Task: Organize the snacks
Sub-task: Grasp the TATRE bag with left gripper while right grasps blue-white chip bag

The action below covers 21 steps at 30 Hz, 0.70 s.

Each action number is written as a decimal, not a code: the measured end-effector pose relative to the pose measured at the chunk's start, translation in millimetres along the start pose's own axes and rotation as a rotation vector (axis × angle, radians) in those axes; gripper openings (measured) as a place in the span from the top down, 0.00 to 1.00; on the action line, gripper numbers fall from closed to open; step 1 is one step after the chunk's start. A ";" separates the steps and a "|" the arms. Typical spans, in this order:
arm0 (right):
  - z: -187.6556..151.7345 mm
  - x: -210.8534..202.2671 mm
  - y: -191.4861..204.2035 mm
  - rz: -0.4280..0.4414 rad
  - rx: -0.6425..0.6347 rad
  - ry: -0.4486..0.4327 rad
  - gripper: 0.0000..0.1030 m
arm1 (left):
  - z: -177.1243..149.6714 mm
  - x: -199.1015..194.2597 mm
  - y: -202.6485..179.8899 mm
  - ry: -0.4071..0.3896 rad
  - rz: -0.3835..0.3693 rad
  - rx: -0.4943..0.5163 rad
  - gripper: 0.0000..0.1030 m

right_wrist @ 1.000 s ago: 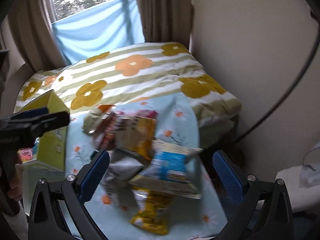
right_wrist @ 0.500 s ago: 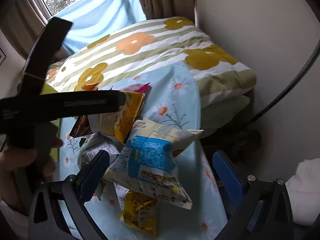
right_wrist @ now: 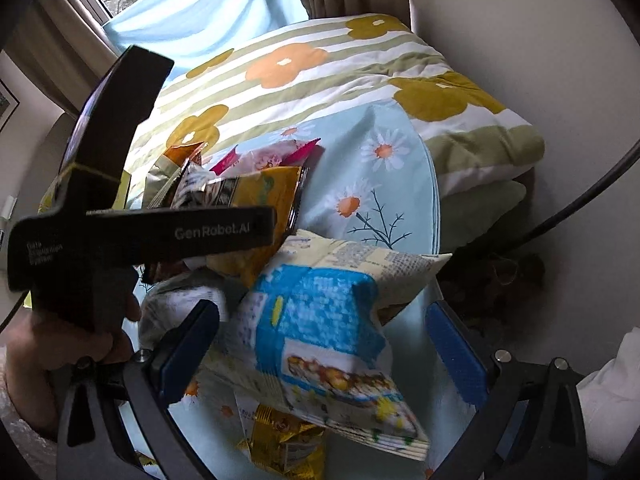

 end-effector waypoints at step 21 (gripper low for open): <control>-17.4 10.6 -17.7 -0.019 0.103 0.045 0.45 | -4.1 -42.6 1.6 -0.090 -0.027 0.065 0.27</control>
Point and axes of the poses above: each gripper's, at about its wrist camera, not at the fingertips, and x roughly the way its jaws point, y to its left, z to its top, the point moved 8 cm from there along x, roughly the way its jaws point, and after that the axes turned 8 degrees about x, right-handed, at the moved point
